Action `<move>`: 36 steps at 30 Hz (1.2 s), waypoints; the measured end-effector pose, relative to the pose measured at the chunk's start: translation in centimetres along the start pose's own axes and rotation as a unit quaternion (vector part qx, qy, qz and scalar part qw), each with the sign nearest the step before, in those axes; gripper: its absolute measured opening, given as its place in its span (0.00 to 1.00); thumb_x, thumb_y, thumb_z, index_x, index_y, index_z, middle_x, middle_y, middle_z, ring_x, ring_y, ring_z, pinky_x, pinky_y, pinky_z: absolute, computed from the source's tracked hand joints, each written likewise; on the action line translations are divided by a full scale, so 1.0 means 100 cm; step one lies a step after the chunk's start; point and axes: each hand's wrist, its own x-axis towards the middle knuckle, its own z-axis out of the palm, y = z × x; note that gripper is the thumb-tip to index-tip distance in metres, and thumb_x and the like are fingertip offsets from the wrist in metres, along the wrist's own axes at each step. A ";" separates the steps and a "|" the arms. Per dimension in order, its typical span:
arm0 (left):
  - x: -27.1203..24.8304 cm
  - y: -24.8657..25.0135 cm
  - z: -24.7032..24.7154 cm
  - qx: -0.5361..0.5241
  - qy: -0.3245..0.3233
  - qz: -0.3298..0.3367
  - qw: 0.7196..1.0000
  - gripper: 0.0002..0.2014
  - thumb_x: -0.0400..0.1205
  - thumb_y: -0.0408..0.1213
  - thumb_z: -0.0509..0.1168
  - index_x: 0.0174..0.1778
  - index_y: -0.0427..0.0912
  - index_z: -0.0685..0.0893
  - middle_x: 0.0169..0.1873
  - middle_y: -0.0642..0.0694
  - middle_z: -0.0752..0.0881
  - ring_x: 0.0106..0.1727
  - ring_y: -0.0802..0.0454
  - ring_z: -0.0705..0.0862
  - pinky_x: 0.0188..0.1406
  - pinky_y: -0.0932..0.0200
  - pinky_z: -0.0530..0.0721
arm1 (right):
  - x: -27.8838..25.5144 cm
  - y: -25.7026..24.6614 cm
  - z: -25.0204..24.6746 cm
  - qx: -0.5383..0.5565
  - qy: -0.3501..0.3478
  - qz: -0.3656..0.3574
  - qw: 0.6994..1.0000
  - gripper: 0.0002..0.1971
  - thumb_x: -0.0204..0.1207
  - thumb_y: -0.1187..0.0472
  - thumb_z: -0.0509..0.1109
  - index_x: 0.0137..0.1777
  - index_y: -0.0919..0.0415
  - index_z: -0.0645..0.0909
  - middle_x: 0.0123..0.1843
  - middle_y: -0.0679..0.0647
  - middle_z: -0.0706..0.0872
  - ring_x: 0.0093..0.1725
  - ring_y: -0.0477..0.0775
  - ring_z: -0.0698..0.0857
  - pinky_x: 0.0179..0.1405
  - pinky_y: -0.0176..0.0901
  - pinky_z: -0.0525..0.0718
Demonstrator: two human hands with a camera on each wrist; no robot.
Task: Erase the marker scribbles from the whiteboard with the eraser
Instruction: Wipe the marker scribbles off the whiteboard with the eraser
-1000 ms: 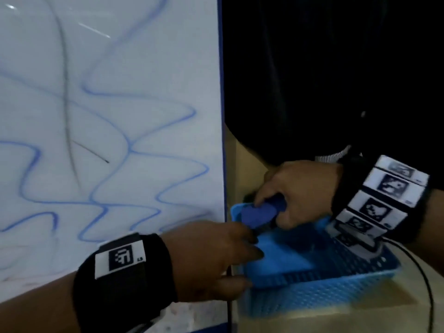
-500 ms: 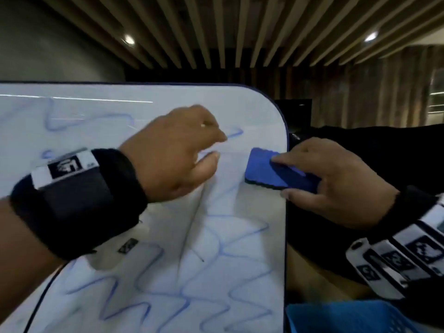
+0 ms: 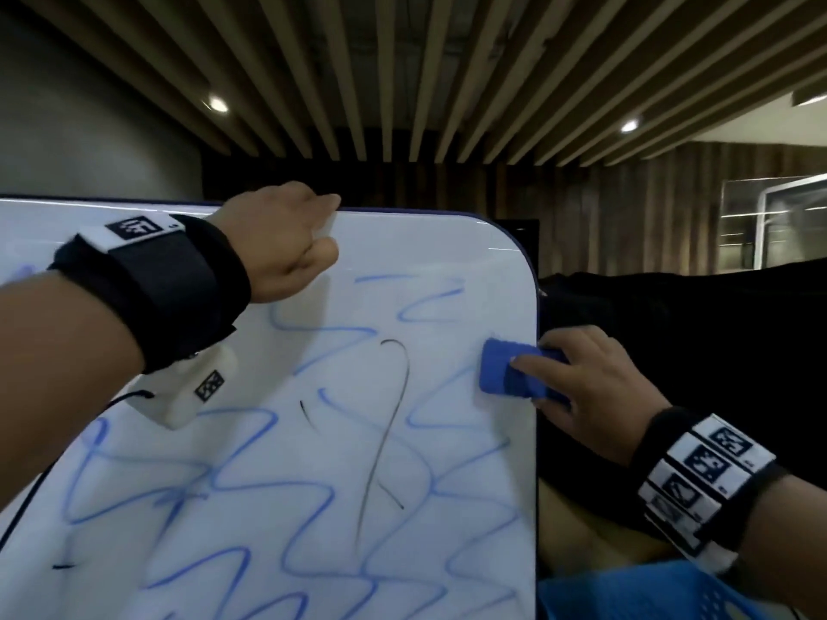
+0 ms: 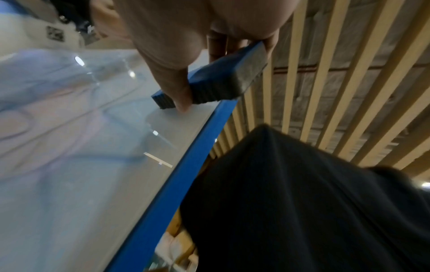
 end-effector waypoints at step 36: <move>0.002 -0.007 0.005 -0.035 0.030 0.004 0.999 0.48 0.69 0.58 0.36 0.81 0.38 0.72 0.63 0.35 0.80 0.60 0.31 0.81 0.60 0.39 0.81 | 0.060 -0.012 -0.003 0.026 0.113 0.130 0.985 0.26 0.66 0.51 0.71 0.66 0.56 0.84 0.57 0.63 0.81 0.54 0.70 0.80 0.56 0.60 0.82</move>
